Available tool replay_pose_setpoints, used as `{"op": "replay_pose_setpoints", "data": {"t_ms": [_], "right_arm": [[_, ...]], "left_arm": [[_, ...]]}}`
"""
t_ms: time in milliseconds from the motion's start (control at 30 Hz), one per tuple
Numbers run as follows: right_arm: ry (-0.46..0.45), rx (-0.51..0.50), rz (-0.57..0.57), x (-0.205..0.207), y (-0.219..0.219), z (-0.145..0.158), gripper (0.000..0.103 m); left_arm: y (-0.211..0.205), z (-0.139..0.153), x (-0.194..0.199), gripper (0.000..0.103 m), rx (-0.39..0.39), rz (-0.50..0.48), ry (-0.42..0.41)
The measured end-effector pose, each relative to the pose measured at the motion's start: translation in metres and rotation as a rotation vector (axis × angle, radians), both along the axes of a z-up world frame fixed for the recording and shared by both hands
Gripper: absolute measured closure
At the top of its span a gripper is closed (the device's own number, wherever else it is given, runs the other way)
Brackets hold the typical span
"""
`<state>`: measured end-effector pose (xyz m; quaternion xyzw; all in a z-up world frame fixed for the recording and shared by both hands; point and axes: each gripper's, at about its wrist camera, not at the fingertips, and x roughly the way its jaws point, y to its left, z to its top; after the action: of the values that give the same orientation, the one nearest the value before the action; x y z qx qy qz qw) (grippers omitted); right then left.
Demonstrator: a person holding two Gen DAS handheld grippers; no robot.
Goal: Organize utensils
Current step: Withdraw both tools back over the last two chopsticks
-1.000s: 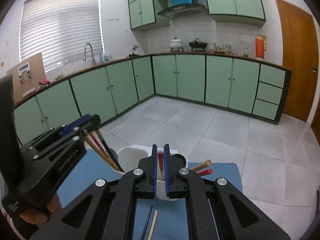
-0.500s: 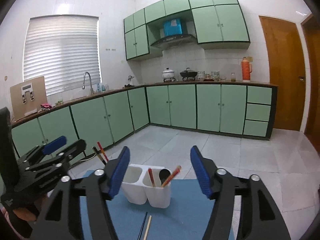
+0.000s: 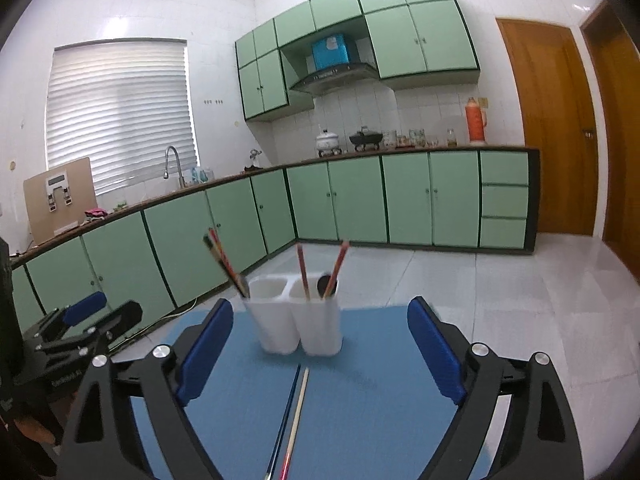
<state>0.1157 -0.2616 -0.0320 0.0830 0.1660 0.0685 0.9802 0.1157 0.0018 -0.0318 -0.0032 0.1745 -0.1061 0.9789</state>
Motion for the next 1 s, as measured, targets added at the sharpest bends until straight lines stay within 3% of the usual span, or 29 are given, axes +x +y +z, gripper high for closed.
{"op": "replay_pose_setpoints", "data": {"t_ms": [567, 1000], "right_arm": [[0.242, -0.036, 0.011, -0.034, 0.019, -0.092, 0.016], [0.373, -0.069, 0.054, -0.046, 0.042, -0.147, 0.037]], "left_arm": [[0.012, -0.083, -0.033, 0.013, 0.091, 0.003, 0.216], [0.018, -0.122, -0.04, 0.013, 0.11, 0.034, 0.339]]}}
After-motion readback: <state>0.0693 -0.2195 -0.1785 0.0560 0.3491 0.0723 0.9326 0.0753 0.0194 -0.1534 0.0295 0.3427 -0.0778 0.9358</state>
